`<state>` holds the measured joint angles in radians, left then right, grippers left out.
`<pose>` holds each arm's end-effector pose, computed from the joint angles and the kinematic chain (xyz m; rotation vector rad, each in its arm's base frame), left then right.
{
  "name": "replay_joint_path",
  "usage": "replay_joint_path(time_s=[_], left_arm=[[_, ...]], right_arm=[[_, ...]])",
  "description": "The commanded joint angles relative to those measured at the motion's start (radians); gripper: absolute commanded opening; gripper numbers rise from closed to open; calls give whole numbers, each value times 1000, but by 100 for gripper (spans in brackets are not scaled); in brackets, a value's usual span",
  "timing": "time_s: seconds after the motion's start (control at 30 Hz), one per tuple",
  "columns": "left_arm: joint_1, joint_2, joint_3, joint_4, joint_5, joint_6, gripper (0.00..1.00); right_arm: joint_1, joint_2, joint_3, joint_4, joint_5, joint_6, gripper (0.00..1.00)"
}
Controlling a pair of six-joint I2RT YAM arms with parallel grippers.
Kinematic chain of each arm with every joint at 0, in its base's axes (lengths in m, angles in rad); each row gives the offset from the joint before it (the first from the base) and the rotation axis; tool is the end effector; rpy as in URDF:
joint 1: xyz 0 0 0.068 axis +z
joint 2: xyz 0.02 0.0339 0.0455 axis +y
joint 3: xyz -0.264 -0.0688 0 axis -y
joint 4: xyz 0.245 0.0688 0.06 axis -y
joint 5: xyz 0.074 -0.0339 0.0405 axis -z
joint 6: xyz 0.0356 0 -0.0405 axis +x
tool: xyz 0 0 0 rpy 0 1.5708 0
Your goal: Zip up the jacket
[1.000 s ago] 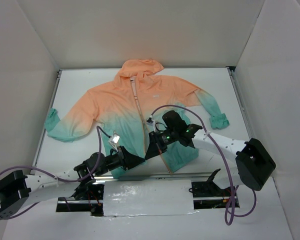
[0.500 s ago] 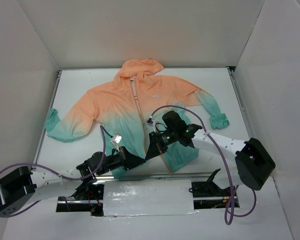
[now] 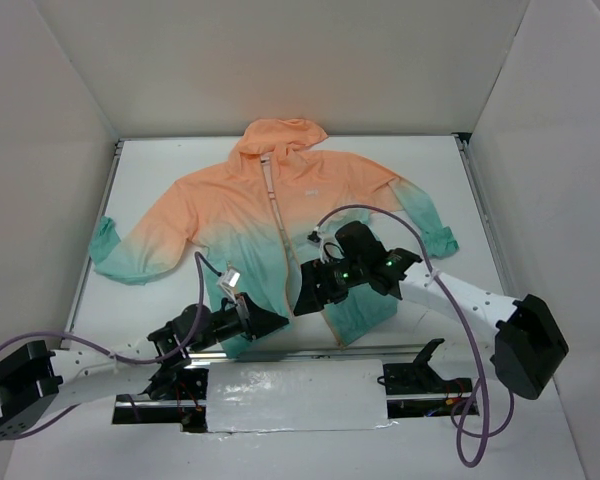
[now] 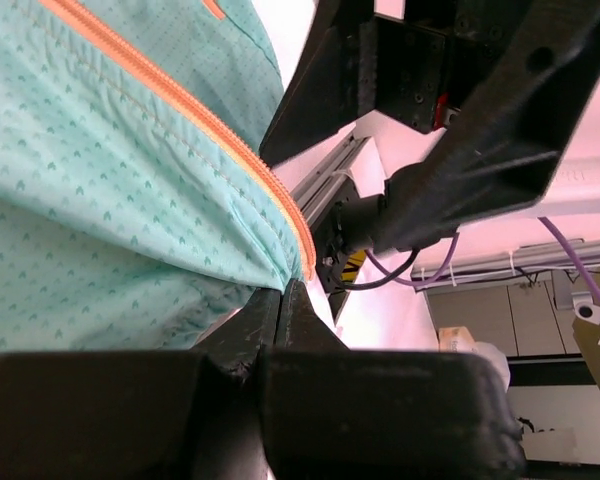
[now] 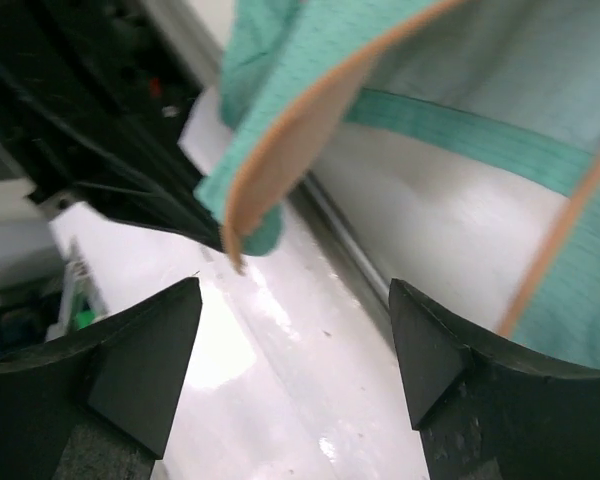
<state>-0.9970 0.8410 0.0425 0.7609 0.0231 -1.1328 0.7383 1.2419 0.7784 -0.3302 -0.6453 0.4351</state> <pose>0.0902 -0.1411 0.1725 -0.1070 1.8819 -1.5984 0.1724 0.1858 0.2344 -0.7274 2.4588 1.2831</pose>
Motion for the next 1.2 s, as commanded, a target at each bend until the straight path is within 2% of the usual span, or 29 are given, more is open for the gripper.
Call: replay_joint_path(time_s=[0.0, 0.1, 0.2, 0.33, 0.47, 0.63, 0.9, 1.17], left_arm=[[5, -34, 0, -32, -18, -28, 0], [5, -54, 36, -136, -52, -53, 0], [5, -69, 66, -245, -77, -74, 0], [6, -92, 91, -347, -109, -82, 0], [8, -111, 85, -360, -115, -84, 0], [9, -103, 89, -377, -112, -65, 0], [11, -33, 106, -316, -54, -27, 0], [12, -3, 112, -295, -32, -4, 0]], right_arm=[[-7, -50, 48, -156, 218, -26, 82], [-4, -55, 73, -285, 416, -6, 77], [-4, -18, 104, -415, 586, 8, 65], [19, 25, 105, -501, 685, 56, 54], [64, 53, 100, -538, 751, 100, 53], [191, 90, 102, -567, 796, 180, 53], [242, 203, 94, -566, 871, 226, 51], [271, 268, 87, -537, 848, 223, 50]])
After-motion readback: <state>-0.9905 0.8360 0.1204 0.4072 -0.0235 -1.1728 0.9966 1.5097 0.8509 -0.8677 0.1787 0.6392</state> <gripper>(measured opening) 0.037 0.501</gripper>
